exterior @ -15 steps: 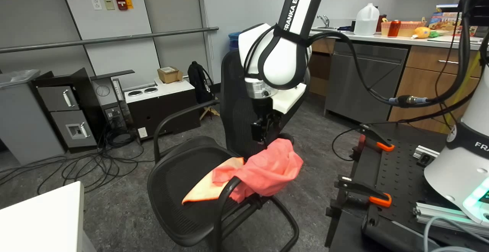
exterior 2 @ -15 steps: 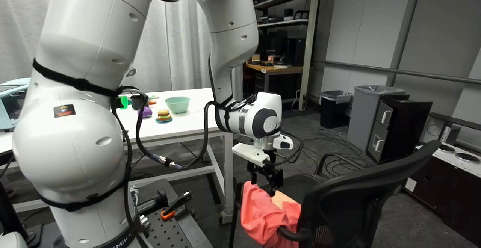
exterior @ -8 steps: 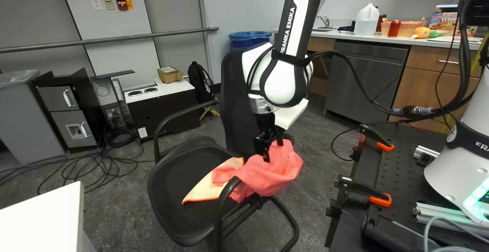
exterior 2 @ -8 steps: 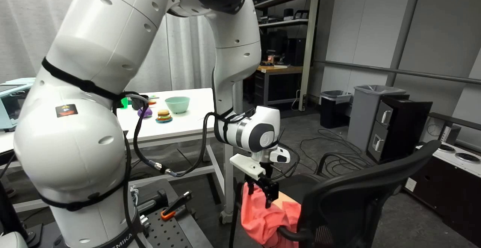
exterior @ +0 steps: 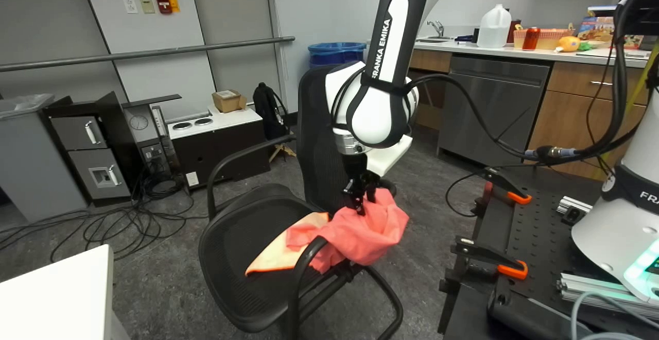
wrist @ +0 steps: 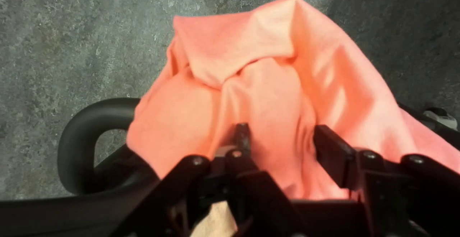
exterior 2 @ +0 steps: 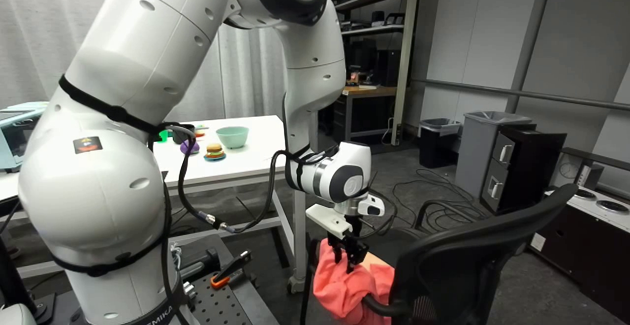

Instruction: Move the sweatshirt from the armrest to the backrest of the chair

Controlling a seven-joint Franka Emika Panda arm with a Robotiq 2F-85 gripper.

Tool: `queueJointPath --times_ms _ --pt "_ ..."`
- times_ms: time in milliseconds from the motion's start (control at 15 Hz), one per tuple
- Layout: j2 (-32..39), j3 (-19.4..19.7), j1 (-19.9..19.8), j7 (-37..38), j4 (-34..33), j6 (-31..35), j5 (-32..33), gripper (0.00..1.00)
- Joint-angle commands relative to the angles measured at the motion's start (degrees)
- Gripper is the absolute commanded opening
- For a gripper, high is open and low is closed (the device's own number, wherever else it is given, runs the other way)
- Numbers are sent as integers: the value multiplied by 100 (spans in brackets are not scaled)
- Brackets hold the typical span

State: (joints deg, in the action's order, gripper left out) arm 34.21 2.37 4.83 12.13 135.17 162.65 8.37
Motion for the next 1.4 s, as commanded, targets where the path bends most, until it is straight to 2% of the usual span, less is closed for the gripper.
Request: queueJointPath --times_ms 0,133,200,467,800,1067,1333 --pt "131 107 -27 -246 -236 53 -169 19" --pt "118 135 -31 -245 -254 55 -164 3" --pt "94 139 -31 -243 -259 56 -165 1" --pt "-86 132 -25 -184 -297 -45 -232 3" --pt "-721 50 -59 -130 -414 1 -481 3" --pt "-1295 4 -97 -61 -701 23 -711 3" --pt "-1693 119 -39 136 -1078 210 -767 3"
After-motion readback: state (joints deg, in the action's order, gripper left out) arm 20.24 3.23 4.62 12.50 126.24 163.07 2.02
